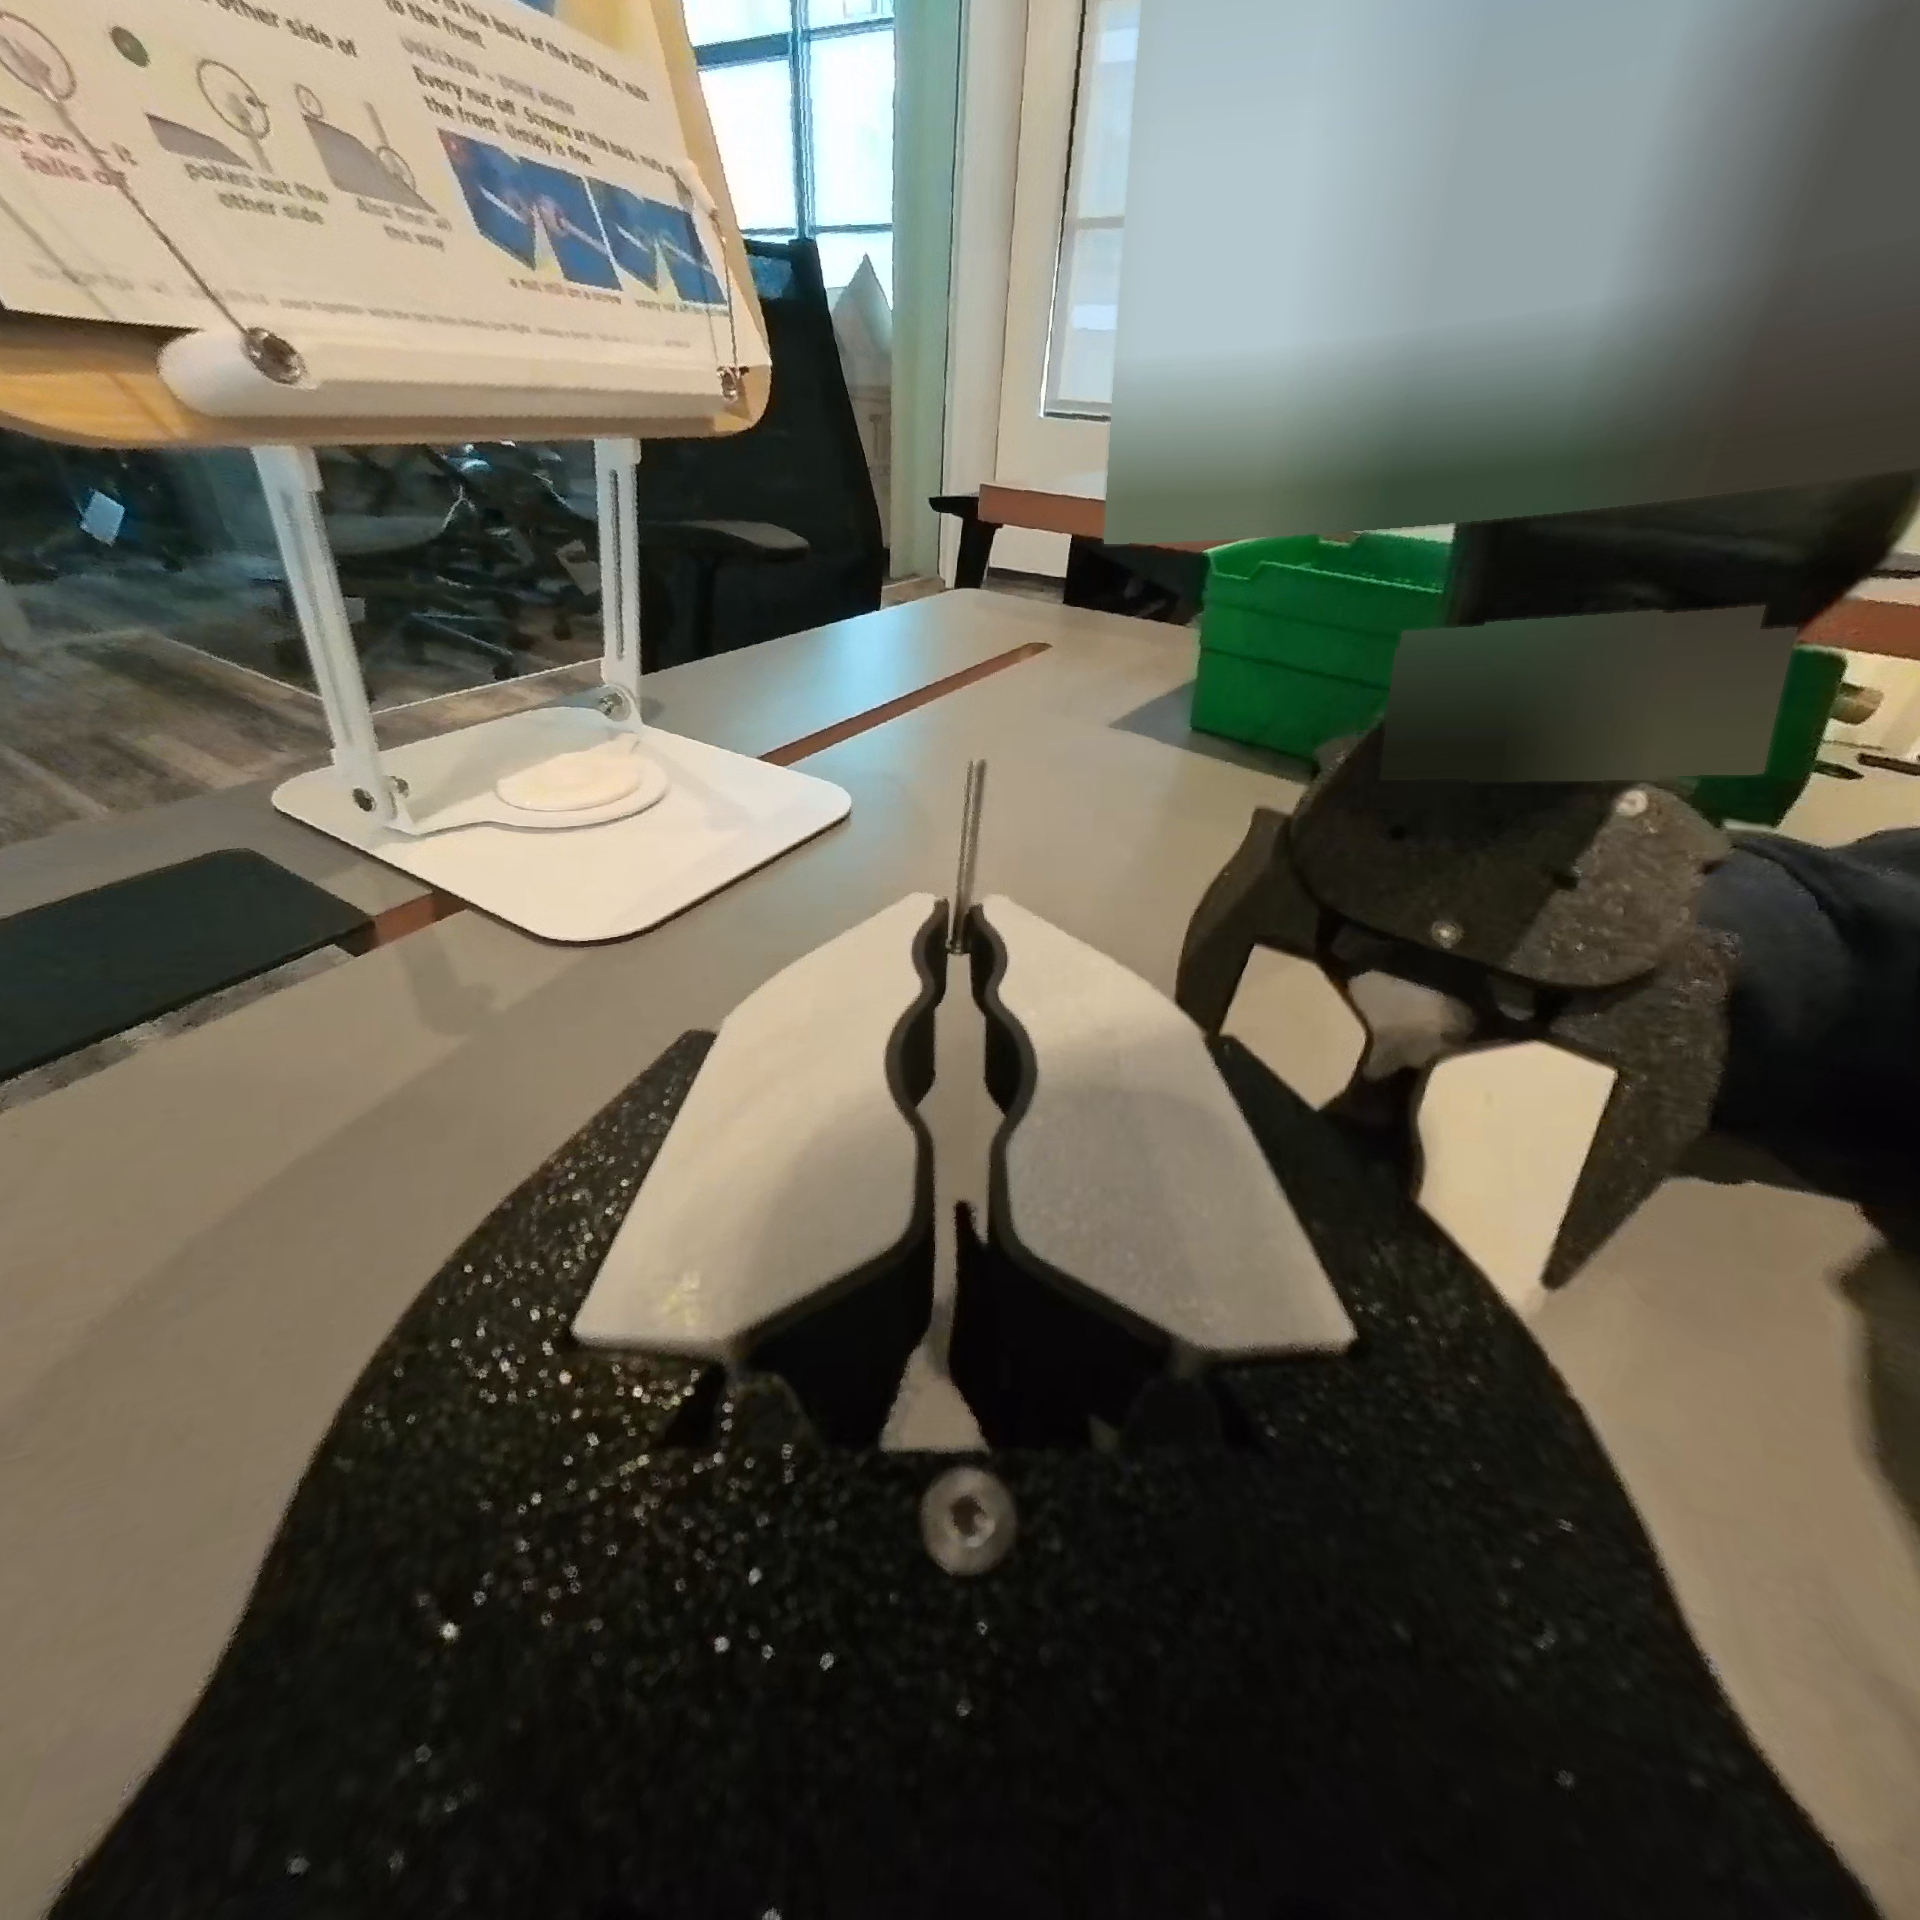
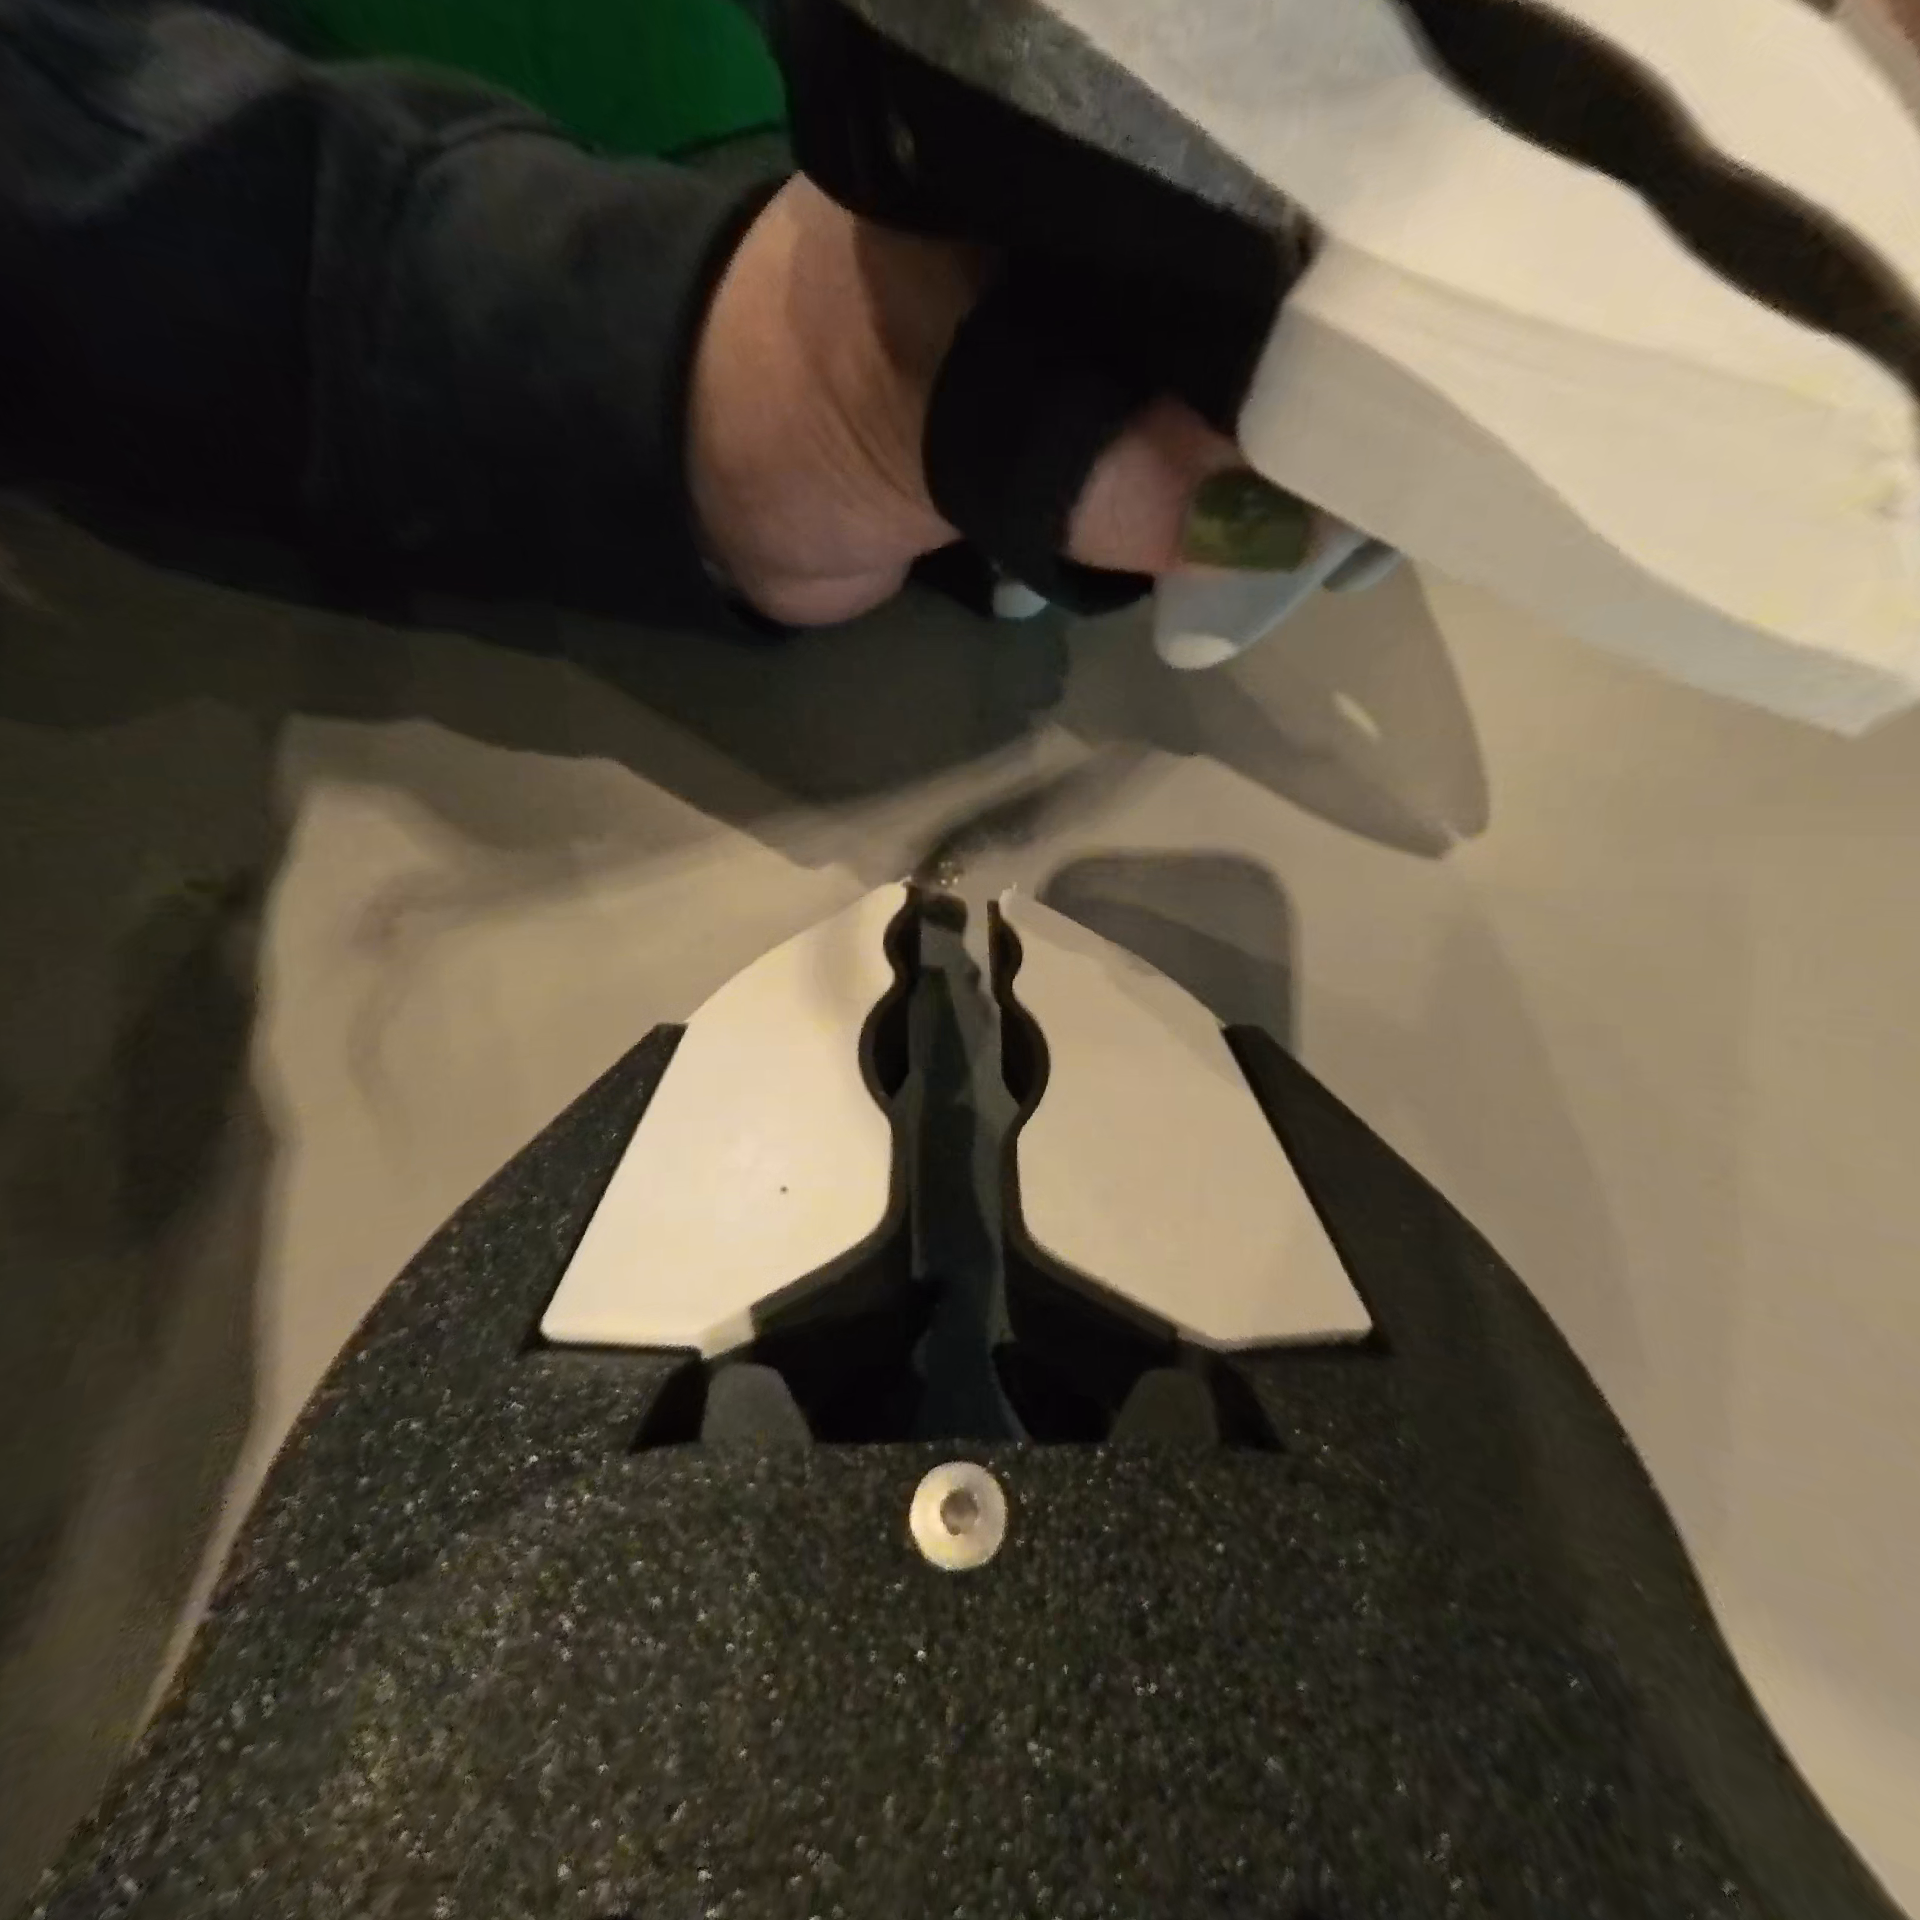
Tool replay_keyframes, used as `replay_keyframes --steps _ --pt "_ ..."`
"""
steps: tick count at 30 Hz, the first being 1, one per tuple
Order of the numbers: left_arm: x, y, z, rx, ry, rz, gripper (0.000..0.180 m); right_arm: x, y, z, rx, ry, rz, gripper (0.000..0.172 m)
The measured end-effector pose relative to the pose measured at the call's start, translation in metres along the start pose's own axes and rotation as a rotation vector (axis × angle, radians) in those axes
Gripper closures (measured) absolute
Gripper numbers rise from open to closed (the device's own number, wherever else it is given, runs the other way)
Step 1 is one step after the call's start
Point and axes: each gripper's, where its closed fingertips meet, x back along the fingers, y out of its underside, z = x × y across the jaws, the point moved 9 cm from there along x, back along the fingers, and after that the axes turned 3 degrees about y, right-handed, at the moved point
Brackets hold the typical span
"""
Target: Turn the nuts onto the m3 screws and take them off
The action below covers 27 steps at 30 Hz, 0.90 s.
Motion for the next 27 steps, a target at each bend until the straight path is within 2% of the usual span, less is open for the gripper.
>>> replay_keyframes --steps 5,19,22,27 --pt "0.000 0.000 0.000 -0.003 0.002 -0.002 0.177 -0.011 -0.003 -0.002 0.018 0.007 -0.059 0.162" --pt "-0.001 0.000 0.001 -0.006 0.011 -0.011 0.177 -0.015 -0.004 -0.005 0.062 0.054 -0.060 0.167" --pt "-0.002 0.000 0.002 -0.010 0.024 -0.020 0.177 -0.004 -0.001 -0.002 0.073 0.098 -0.044 0.167" --pt "-0.007 0.002 0.006 -0.040 0.070 -0.071 0.177 0.038 0.010 0.022 0.003 0.203 0.027 0.167"
